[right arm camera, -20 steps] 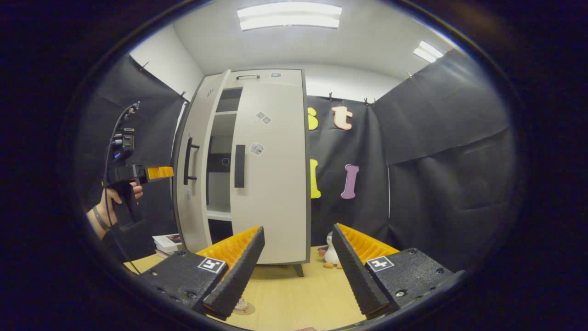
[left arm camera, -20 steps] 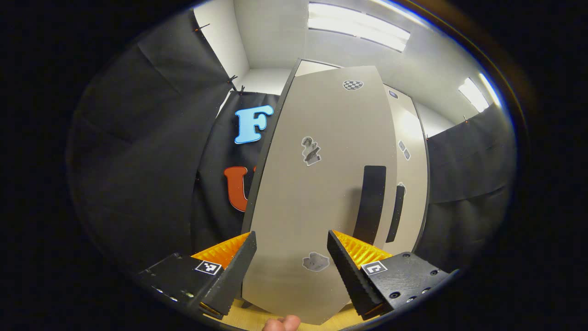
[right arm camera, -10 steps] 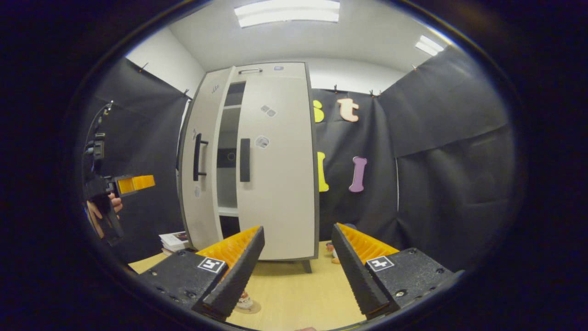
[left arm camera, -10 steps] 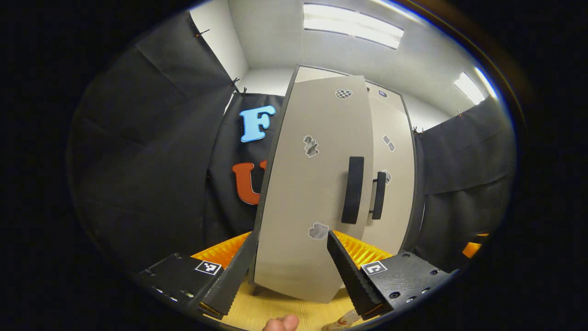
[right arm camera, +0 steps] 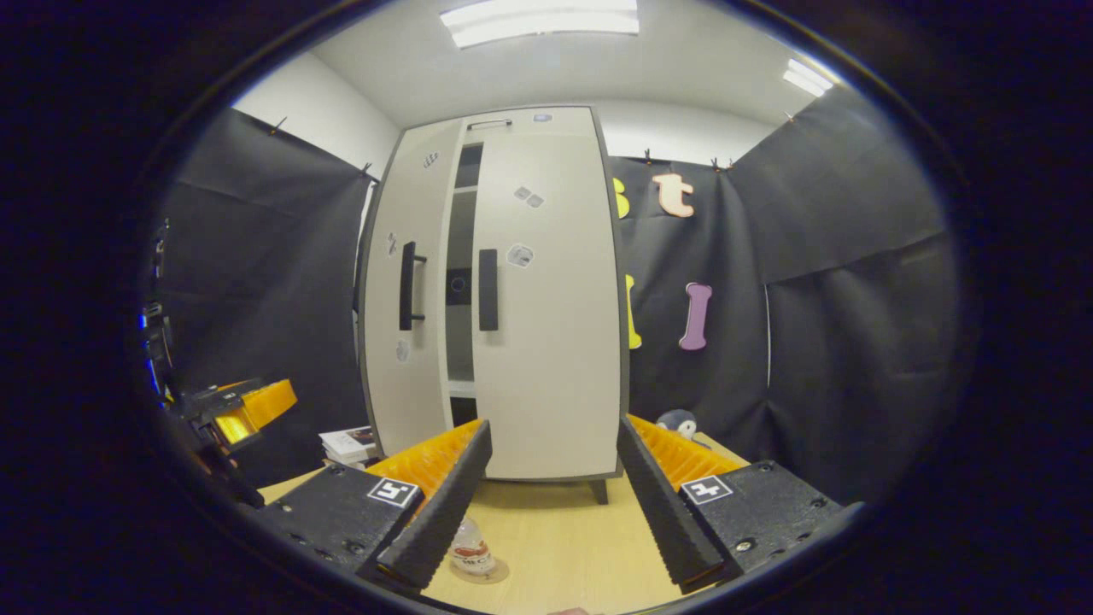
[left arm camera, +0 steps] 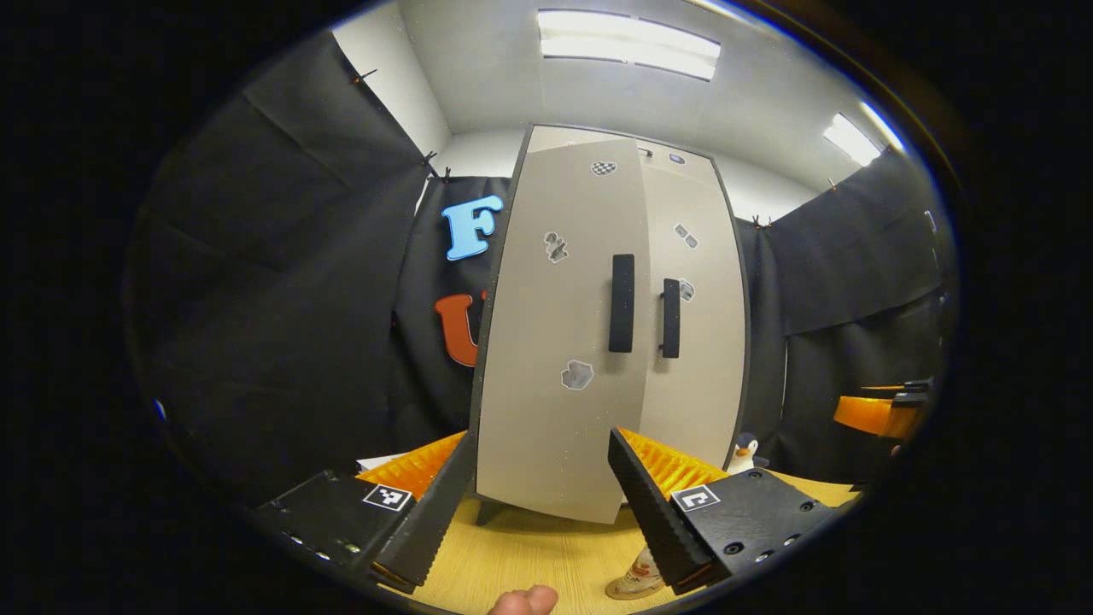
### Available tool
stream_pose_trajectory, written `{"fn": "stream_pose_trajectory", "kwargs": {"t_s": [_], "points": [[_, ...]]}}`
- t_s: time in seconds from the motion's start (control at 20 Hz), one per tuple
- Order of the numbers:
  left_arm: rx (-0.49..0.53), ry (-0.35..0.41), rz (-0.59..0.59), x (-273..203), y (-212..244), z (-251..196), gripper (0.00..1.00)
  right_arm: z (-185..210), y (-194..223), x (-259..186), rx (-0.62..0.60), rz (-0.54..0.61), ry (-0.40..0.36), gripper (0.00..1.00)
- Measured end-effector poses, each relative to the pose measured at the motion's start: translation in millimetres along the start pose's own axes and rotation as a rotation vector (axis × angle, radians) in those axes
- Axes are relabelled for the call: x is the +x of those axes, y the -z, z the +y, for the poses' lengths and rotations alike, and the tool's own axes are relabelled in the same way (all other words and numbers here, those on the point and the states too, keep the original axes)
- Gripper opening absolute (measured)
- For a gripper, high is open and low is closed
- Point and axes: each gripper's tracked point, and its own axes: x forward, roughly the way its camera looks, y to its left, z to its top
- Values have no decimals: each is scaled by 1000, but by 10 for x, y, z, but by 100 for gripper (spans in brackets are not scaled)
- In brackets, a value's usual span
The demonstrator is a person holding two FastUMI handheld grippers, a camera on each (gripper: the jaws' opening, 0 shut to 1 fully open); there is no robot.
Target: Grasp the bottle in the cabinet with the left hand and place it on the coaster, then close the right door with the right hand and the left door with the left hand.
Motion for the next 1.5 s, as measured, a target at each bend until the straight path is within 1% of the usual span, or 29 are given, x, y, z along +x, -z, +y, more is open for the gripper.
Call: {"fn": "stream_pose_trajectory", "kwargs": {"t_s": [0.1,0.15,0.2,0.3,0.35,0.4,0.55,0.7,0.75,0.8,0.95,1.25,1.4,1.45,1.5], "points": [[8,-5,3,-50,17,-9,99,47,36,13,13,1,-10,97],[9,-7,1,-63,13,-14,95,59,56,6,18,3,-13,97],[10,-9,-1,-71,3,-13,99,70,68,8,20,5,-14,96],[17,-14,-4,-83,-10,-9,99,87,74,13,22,10,-17,96],[21,-14,-6,-83,-25,-4,95,96,71,10,21,11,-20,96],[22,-13,-9,-86,-27,-1,99,105,59,5,18,9,-22,96],[19,-15,-12,-111,-44,-8,99,92,28,-22,9,-5,-20,96],[21,-17,-5,-131,-52,-15,99,75,27,-2,25,-5,-17,97],[21,-19,-5,-134,-58,-8,95,90,13,-6,31,-13,-18,94],[21,-21,-3,-129,-47,3,99,83,-5,-10,31,-18,-18,96],[17,-21,5,-150,-38,-20,99,44,47,-48,13,-7,-9,96],[4,-2,42,-165,77,-92,99,-10,93,-99,23,1,6,97],[32,-5,30,-148,69,-84,99,-21,133,-53,8,14,12,96],[44,-4,33,-116,84,-81,95,-32,187,-23,4,32,14,96],[52,1,40,-104,109,-92,95,-5,203,-4,8,38,7,96]]}}
